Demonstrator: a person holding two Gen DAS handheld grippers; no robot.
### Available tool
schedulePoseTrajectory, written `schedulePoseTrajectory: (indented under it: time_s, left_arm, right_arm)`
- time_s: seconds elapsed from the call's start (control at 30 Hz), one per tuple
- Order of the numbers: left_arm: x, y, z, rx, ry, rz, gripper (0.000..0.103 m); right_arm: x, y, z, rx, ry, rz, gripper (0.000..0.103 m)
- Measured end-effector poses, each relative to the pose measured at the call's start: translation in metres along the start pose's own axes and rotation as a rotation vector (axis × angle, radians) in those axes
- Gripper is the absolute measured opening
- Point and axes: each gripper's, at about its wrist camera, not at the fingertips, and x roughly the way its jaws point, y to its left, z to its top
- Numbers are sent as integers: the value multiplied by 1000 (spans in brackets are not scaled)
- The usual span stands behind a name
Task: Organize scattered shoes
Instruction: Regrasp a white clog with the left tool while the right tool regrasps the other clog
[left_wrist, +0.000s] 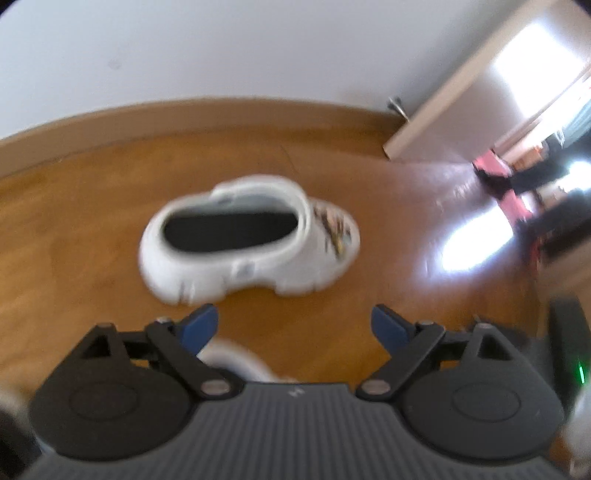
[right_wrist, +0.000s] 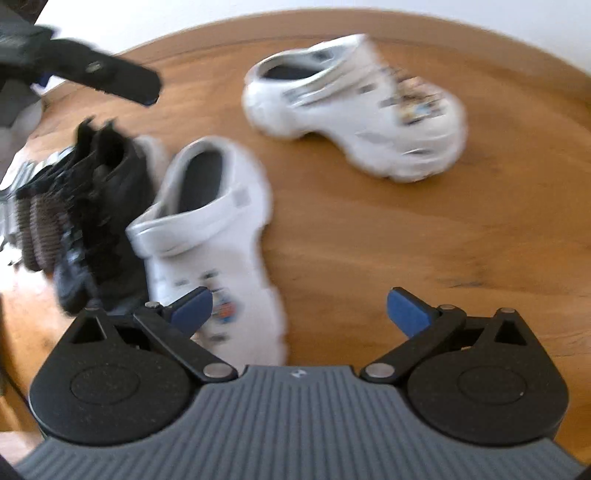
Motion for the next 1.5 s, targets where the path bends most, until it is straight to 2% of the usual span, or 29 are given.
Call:
schedulePoseTrajectory:
  time_s: [0.07, 0.2, 0.27, 0.3, 0.33, 0.37, 0.43, 0.53, 0.6, 0.7, 0.83, 0.9, 1.0, 1.03, 1.2, 1.33, 1.4, 1.5]
  left_arm:
    - [23, -3, 14, -10, 0, -7, 90]
    - [72, -6, 37, -52, 29, -14, 86]
    - [85, -7, 39, -54, 41, -20, 71]
    - [91, -8, 40, -48, 50, -24, 50]
    - [97, -9, 40, -37, 60, -29, 24]
    - [103, -10, 40, -16, 67, -21, 17]
    - [107, -13, 38, 38, 58, -40, 14]
    - [106, -20, 35, 95, 75, -84, 13]
    - [106, -31, 27, 176, 109, -134, 13]
    - [104, -48, 13, 263, 146, -201, 14]
    - [112, -63, 0, 298, 178, -165, 18]
    - [112, -67, -5, 316, 161, -132, 19]
    - [105, -67, -6, 311, 139, -92, 37]
    - [102, -65, -6, 313, 126, -75, 43]
    - [78, -47, -6, 281, 80, -60, 55]
    - [55, -30, -8, 250, 63, -78, 57]
    - [33, -13, -13, 202, 34, -86, 57]
    - [5, -1, -23, 188, -27, -32, 57]
  right_arm:
    - [-4, -17, 2, -1, -29, -66, 102]
    - [-10, -34, -1, -47, -57, -99, 102]
    - [-14, -41, -4, -67, -64, -114, 102]
    - [-14, -45, -5, -67, -66, -118, 102]
    - [-14, -54, -6, -54, -72, -123, 102]
    - [-14, -58, -7, -40, -74, -126, 102]
    - [-13, -63, -8, -28, -74, -126, 102]
    - [-18, -70, -9, -43, -86, -138, 102]
    - [-20, -71, -10, -60, -98, -136, 102]
    - [-35, -68, -7, -171, -144, -110, 102]
    - [-42, -53, 5, -355, -173, -57, 102]
    - [-37, -49, 11, -392, -180, -52, 102]
    - [-12, -41, 29, -470, -165, -48, 102]
    - [-8, -41, 32, -479, -163, -49, 102]
    - [22, -41, 60, -496, -138, -16, 102]
    - [38, -37, 76, -508, -121, 24, 102]
    - [45, -36, 83, -487, -120, 47, 102]
    - [57, -36, 92, -472, -115, 60, 102]
